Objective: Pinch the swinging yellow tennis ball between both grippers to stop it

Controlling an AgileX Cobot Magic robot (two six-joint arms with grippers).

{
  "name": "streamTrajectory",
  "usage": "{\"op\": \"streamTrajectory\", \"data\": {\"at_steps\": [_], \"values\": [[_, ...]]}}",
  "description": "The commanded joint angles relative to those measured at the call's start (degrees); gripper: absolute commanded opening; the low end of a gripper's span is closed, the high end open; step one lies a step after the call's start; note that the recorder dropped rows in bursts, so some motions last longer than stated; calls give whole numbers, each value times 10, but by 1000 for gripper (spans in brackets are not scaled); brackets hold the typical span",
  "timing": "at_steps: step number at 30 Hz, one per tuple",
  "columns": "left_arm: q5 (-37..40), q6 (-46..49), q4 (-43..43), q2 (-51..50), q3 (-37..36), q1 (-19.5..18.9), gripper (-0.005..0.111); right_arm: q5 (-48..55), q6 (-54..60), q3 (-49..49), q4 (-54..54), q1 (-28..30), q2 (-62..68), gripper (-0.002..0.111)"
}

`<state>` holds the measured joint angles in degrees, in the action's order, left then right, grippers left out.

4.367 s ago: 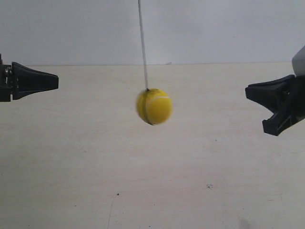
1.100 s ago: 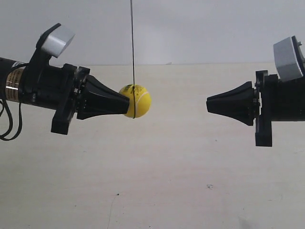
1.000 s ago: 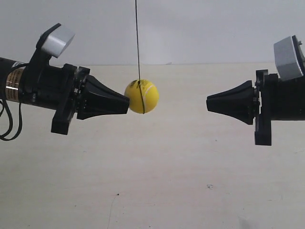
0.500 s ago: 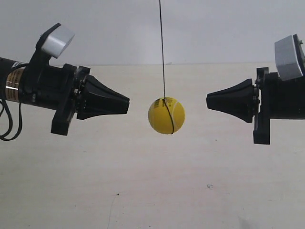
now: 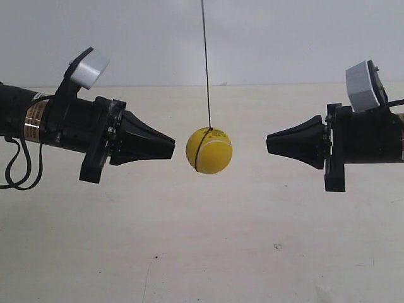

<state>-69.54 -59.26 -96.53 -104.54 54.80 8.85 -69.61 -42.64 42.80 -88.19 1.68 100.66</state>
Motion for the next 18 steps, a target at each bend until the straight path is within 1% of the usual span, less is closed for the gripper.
{"op": "streamTrajectory", "data": {"at_steps": [1,5,8,18], "values": [[-4,4,8,-1,2,10,5,-4,-3,12,-1,-29,1,0],[-4,17,11,-1,3,18,5,-4,4,13,9,-59,1,0],[-4,25,12,-1,3,18,5,0,15,14,27,-69,1,0],[-4,21,-3,-1,3,17,5,10,12,27,30,-69,1,0]]}}
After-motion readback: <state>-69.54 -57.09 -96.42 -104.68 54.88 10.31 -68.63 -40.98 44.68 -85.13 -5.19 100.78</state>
